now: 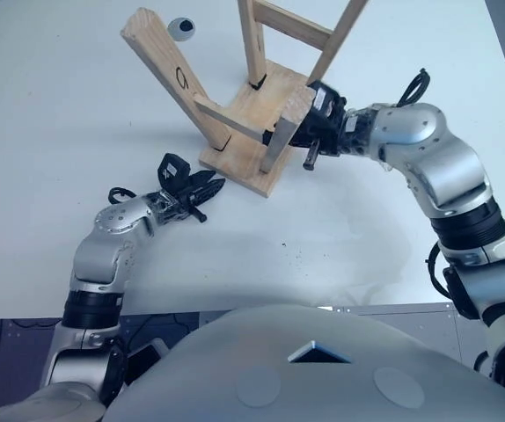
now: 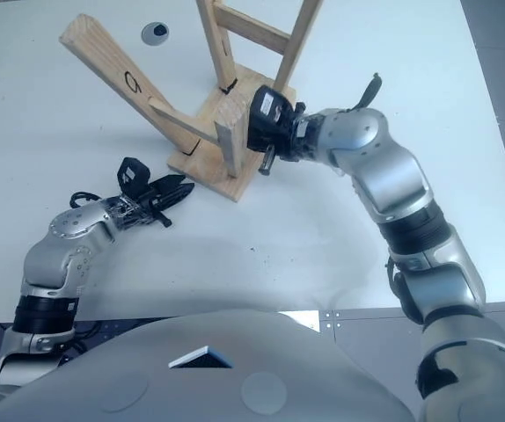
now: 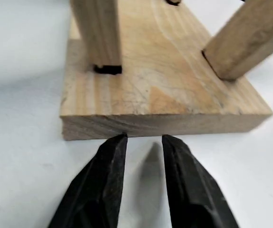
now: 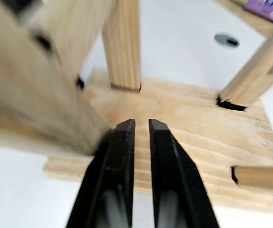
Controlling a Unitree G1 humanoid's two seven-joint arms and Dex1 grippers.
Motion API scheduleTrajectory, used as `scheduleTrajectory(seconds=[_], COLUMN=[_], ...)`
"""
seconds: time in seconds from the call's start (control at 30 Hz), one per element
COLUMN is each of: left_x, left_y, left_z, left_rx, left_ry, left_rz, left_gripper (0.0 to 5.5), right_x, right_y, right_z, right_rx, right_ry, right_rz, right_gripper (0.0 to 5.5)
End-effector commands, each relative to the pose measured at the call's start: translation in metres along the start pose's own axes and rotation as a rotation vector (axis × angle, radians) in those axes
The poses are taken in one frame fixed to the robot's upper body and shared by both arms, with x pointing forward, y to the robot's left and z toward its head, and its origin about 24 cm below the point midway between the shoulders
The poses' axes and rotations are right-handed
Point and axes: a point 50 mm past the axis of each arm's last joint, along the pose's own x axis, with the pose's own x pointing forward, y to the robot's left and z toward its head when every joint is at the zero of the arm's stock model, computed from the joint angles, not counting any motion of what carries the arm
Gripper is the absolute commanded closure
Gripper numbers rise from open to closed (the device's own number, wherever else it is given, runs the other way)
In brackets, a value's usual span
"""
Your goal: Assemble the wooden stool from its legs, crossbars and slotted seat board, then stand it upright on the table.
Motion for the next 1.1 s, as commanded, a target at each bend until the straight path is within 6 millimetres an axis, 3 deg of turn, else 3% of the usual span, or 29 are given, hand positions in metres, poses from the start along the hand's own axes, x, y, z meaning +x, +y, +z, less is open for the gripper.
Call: scheduleTrajectory(seconds=[0.03, 0.17, 0.27, 0.43, 0.57, 0.67, 0.77, 0.87, 1.1], left_x=[0.021, 0.019, -0.005, -0.046, -0.066, -0.063, -0.05, -0.037, -0.018], left_y=[0.029, 0.05, 0.056, 0.06, 0.037, 0.026, 0.025, 0.016, 0.016], left_z=[0.017, 0.024, 0.016, 0.023, 0.038, 0.048, 0.057, 0.056, 0.055], left_rx=[-0.026, -0.035, 0.012, 0.149, 0.227, 0.248, 0.242, 0.223, 0.256], left_ry=[-0.019, -0.04, -0.037, -0.054, -0.047, -0.073, -0.128, -0.126, -0.093], left_rz=[0.197, 0.287, 0.284, 0.232, -0.012, -0.092, -0.111, -0.196, -0.239], left_gripper=[4.46, 4.46, 4.46, 3.89, 3.21, 2.7, 2.36, 2.36, 2.36], right_x=[0.039, 0.048, 0.02, -0.033, -0.089, -0.107, -0.105, -0.089, -0.052], right_y=[0.028, 0.031, 0.018, 0.022, 0.011, -0.01, -0.05, -0.075, -0.056], right_z=[0.022, 0.04, 0.043, 0.045, 0.013, -0.015, -0.04, -0.046, -0.048], right_rx=[-0.01, -0.038, -0.046, -0.011, -0.032, 0.04, 0.115, 0.19, 0.255], right_ry=[0.052, 0.04, 0.012, 0.011, 0.159, 0.223, 0.243, 0.165, 0.014], right_rz=[0.08, 0.078, 0.066, 0.111, 0.18, 0.161, 0.024, -0.011, 0.25], right_gripper=[5.46, 5.46, 5.46, 4.68, 3.89, 3.3, 2.91, 2.91, 2.91])
